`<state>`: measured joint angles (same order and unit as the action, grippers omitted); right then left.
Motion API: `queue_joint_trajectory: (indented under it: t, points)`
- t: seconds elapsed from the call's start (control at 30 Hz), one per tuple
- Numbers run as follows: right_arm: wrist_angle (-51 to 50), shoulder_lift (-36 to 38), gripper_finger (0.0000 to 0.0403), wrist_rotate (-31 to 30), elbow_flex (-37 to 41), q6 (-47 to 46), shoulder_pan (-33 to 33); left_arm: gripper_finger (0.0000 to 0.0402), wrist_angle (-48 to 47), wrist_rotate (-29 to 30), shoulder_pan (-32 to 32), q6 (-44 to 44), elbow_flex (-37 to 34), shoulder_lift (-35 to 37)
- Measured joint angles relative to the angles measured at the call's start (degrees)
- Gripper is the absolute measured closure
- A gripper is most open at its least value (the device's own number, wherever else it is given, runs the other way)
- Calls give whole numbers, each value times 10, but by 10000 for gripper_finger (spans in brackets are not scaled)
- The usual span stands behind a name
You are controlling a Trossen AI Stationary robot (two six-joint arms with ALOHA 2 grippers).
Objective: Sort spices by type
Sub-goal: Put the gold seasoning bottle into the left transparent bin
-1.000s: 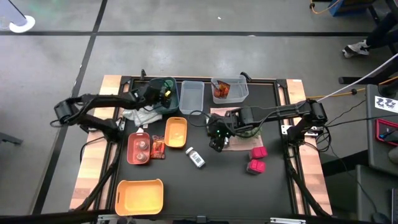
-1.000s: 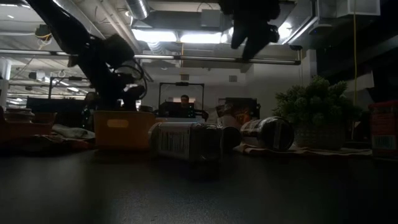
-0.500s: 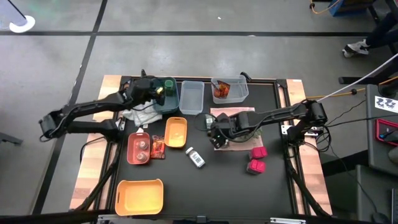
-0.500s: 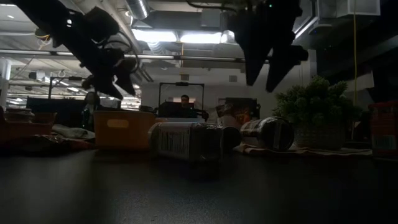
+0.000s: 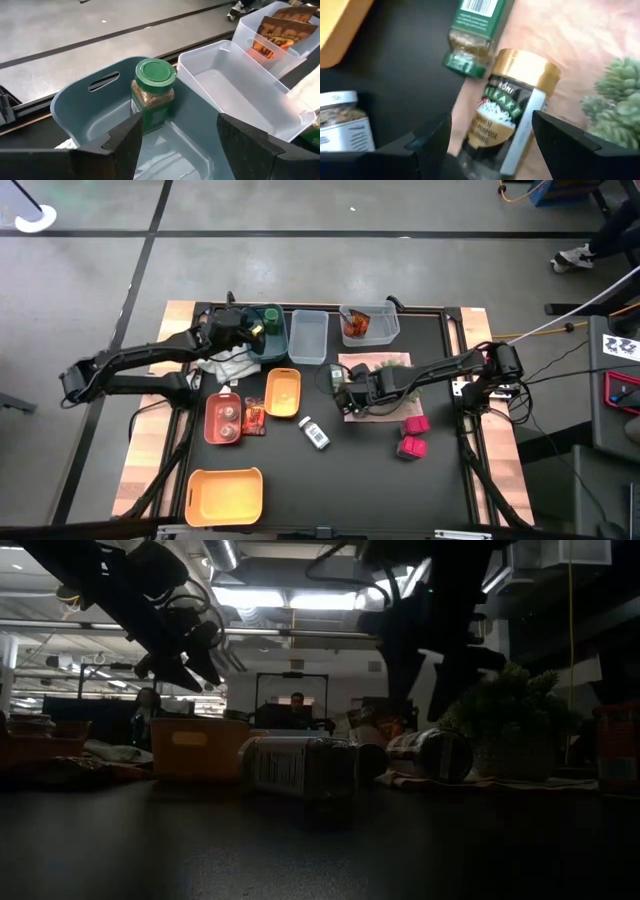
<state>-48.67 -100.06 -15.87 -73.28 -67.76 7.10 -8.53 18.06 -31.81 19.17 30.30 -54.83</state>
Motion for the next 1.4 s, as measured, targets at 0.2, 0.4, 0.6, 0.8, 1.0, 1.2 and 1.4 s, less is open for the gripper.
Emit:
queue_joint_trajectory:
  t: [0.2, 0.4, 0.6, 0.8, 1.0, 1.2, 1.4]
  points:
    - [-2, -10, 127, -24, 1, -13, 0, 164, 1, 0, 1, 1, 0, 0]
    - [-4, -35, 127, -26, 1, -25, 0, 164, -1, 0, 2, 3, 0, 0]
    - [-4, -61, 127, -32, 0, -28, 0, 164, -9, 1, 4, 4, 0, 0]
    - [-2, -68, 127, -30, -1, -27, 0, 164, -12, 1, 8, 4, 0, 0]
    - [-2, -67, 127, 4, -1, -13, -1, 164, -12, 1, 8, 4, 0, 0]
    - [-2, -68, 127, 41, -1, 7, -1, 164, -12, 1, 8, 4, 0, 0]
    - [-3, -67, 127, 78, -1, 20, -1, 164, -12, 1, 8, 4, 0, 0]
